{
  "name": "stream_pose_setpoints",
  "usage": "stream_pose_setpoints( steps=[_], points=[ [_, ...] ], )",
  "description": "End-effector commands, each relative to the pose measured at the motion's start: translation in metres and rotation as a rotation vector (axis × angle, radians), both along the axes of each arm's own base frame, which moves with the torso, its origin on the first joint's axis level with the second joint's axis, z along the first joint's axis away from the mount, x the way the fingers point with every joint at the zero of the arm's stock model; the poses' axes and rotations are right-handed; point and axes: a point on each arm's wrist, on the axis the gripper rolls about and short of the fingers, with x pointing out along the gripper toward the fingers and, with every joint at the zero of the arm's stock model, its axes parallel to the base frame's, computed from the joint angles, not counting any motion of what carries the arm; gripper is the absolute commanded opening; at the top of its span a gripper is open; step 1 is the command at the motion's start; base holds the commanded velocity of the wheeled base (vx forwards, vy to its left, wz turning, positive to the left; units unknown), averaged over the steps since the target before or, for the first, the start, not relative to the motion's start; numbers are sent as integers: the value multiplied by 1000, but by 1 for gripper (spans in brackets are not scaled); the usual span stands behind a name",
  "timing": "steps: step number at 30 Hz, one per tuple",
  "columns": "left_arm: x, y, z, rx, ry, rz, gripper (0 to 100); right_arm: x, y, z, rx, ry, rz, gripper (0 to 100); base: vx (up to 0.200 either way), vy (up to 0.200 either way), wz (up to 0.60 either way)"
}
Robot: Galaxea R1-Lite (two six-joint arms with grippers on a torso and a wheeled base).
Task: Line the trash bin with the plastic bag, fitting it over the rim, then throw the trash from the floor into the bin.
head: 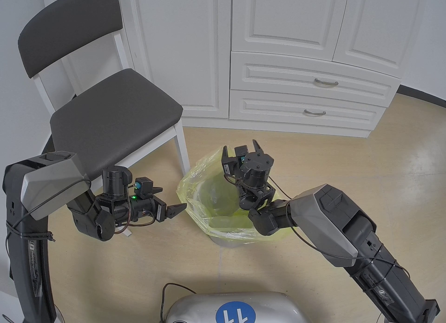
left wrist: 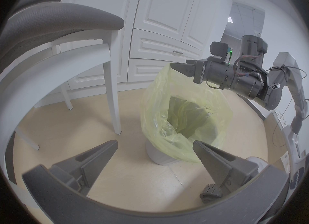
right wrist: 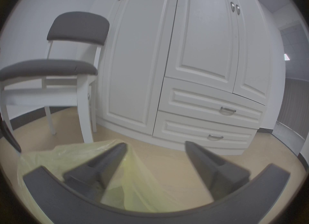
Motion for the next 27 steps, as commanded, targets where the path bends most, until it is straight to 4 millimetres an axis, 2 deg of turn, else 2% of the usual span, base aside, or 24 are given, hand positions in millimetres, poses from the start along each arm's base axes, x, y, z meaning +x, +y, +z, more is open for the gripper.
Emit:
stream_pose_setpoints(
  steps=[1, 5, 7, 9, 10, 12, 16, 21, 27],
  points=[
    [0, -5, 3, -17, -15, -2, 100, -13, 12, 38, 50, -70, 31, 100, 0, 0, 0],
    [0, -12, 3, -44, 1, 1, 100, -21, 18, 53, 36, -56, 23, 100, 0, 0, 0],
    [0, -17, 3, -57, 7, -4, 100, -32, -4, 38, -128, 144, 4, 100, 0, 0, 0],
    [0, -19, 4, -68, 9, -3, 100, -48, -22, 35, -236, 336, 15, 100, 0, 0, 0],
    [1, -20, 5, -83, 4, 0, 100, -55, -23, 35, -202, 418, 36, 100, 0, 0, 0],
    [3, -21, 6, -97, -10, 7, 100, -63, -15, 38, -81, 468, 86, 100, 0, 0, 0],
    [7, -30, 2, -103, -10, 40, 100, -73, -22, 50, -36, 487, 107, 100, 0, 0, 0],
    [12, -42, -1, -113, -9, 101, 100, -101, -45, 60, -79, 542, 94, 100, 0, 0, 0],
    [12, -44, -3, -120, 1, 111, 100, -105, -54, 67, -32, 513, 50, 100, 0, 0, 0]
  ],
)
